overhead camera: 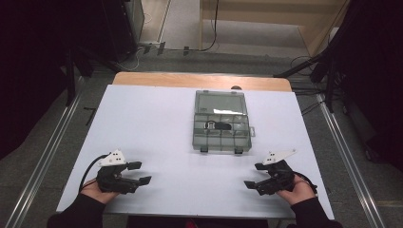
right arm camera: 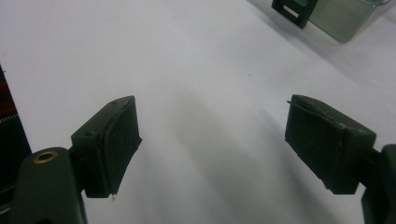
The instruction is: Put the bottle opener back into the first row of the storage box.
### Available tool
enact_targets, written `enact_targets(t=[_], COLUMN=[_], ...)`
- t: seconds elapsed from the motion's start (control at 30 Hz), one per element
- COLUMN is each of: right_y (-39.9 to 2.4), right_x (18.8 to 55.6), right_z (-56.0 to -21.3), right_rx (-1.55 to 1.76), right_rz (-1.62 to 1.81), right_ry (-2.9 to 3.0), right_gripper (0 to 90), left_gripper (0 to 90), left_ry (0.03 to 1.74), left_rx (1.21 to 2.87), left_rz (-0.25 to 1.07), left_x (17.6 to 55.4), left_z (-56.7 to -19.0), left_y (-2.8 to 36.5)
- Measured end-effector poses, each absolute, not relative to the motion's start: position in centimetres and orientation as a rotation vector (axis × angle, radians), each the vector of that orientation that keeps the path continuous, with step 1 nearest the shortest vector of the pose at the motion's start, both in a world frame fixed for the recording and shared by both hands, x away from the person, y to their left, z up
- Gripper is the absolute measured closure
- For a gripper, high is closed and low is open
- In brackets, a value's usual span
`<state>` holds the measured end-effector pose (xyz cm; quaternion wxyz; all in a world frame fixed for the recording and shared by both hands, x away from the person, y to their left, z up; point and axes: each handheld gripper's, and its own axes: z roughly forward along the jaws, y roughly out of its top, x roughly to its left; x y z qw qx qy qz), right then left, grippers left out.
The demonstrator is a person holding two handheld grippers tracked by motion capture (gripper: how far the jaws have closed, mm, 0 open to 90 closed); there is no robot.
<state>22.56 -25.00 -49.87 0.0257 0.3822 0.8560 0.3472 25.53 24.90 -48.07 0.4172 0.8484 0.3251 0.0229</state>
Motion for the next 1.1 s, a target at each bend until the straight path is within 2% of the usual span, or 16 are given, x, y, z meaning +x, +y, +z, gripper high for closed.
enact_targets(t=[1.1], right_y=[-25.53], right_x=[22.68], right_z=[-50.63], right_rx=[1.185], right_rz=[1.103], right_ry=[2.654], right_gripper=[18.5], left_gripper=[28.3], left_ry=[0.816], left_rx=[2.138], left_rz=[0.064], left_x=[25.52], left_z=[-48.11], left_y=[24.87])
